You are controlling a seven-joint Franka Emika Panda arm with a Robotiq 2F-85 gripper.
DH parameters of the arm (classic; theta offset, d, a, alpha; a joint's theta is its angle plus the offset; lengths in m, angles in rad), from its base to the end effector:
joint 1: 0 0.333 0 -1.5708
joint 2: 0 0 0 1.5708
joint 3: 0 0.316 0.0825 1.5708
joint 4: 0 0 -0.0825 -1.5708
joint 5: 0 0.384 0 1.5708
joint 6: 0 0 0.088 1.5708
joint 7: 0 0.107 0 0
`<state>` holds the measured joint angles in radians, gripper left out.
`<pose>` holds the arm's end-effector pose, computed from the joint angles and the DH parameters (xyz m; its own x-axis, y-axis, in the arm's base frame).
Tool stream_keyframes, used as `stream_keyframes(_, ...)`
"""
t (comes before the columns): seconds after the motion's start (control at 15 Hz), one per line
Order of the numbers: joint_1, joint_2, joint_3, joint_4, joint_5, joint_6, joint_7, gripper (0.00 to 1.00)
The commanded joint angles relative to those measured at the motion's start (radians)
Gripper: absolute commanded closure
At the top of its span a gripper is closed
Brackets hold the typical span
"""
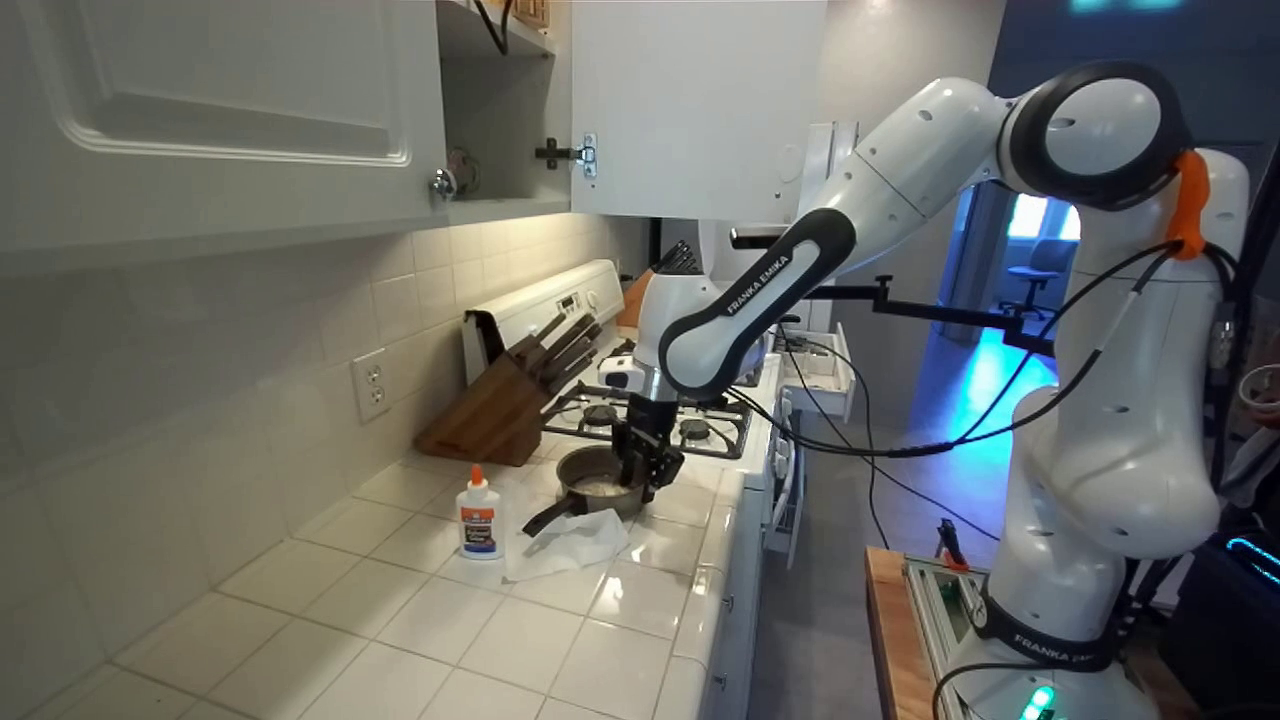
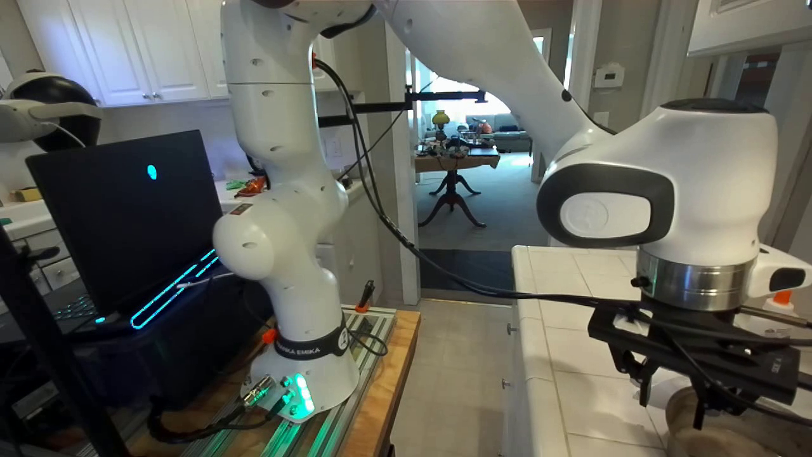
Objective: Pick up the pan, and then place it in the open cabinet
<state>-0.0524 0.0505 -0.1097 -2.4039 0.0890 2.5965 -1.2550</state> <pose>0.5010 -0.0838 0.3066 0.5160 0.8516 0.0919 0.8437 -0.5238 0.1174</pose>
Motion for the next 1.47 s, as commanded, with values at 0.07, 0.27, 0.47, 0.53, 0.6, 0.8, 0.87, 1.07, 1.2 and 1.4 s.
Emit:
stream_keyframes(0.07,-0.028,0.019,0.024,0.013,0.062,0.019,-0.069,0.86)
stream_keyframes(0.27,-0.032,0.020,0.025,0.013,0.069,0.019,-0.078,1.00)
stream_keyframes(0.47,-0.034,0.020,0.024,0.017,0.071,0.021,-0.082,0.98)
stream_keyframes(0.53,-0.034,0.021,0.025,0.018,0.070,0.021,-0.083,0.98)
stream_keyframes(0.6,-0.034,0.021,0.025,0.017,0.070,0.022,-0.084,0.98)
stream_keyframes(0.8,-0.032,0.017,0.025,0.014,0.055,0.027,-0.071,0.98)
stream_keyframes(0.87,-0.030,0.011,0.024,0.008,0.038,0.032,-0.052,0.98)
stream_keyframes(1.07,-0.024,-0.015,0.027,-0.009,0.011,0.045,-0.021,0.98)
stream_keyframes(1.2,-0.020,-0.036,0.033,-0.020,0.004,0.036,-0.012,0.98)
stream_keyframes(1.4,-0.012,-0.074,0.047,-0.045,0.001,0.028,-0.038,0.98)
